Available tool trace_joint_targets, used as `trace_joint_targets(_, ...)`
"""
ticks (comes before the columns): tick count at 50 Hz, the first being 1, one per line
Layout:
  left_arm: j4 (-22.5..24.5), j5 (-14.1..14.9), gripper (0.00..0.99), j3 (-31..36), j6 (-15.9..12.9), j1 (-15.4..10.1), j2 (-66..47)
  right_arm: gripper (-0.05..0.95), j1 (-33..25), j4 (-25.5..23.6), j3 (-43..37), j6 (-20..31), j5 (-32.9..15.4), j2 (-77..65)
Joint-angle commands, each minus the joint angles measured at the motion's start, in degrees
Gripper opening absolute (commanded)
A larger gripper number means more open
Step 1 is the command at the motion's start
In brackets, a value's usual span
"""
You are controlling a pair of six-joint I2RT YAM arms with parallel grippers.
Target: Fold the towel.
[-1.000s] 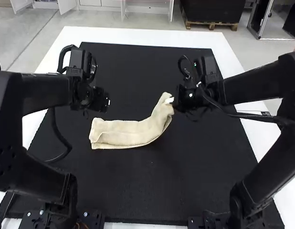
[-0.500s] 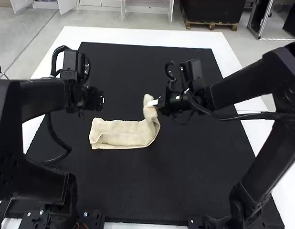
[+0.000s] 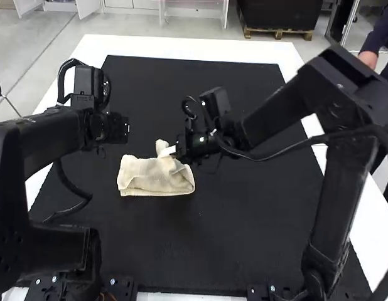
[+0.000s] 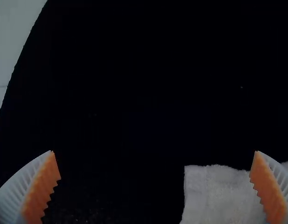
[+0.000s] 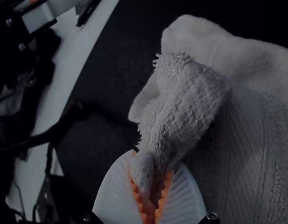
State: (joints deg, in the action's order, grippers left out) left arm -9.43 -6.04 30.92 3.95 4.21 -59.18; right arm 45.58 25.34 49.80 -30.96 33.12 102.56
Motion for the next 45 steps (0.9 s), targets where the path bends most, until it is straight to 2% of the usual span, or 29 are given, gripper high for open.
trace_joint_targets(1, 0.0, -0.6, 0.961, 0.6, 0.5, 1.5, 1.5, -0.03, 1.9, 1.6, 3.5, -0.5, -0.2, 2.6)
trace_joint_targets(14, -0.1, -0.6, 0.961, 0.6, 0.5, 3.8, 2.6, -0.03, 3.4, 3.7, 9.8, 0.0, -1.1, 9.1)
trace_joint_targets(18, -0.1, -0.6, 0.961, 0.6, 0.6, 3.8, 2.6, -0.03, 3.5, 4.4, 11.8, 0.4, -2.4, 11.3)
trace_joint_targets(28, 0.0, -0.6, 0.961, 0.5, 0.6, 3.7, 2.6, -0.03, 3.8, 4.3, 16.5, 0.4, -1.9, 15.4)
trace_joint_targets(41, 0.1, -0.6, 0.961, 0.6, 0.8, 3.8, 2.6, -0.03, 4.9, 5.0, 18.1, -0.3, 0.7, 17.5)
trace_joint_targets(45, 0.0, -0.6, 0.961, 0.6, 1.5, 4.0, 2.6, -0.02, 5.7, 4.7, 19.1, -0.3, 2.9, 18.5)
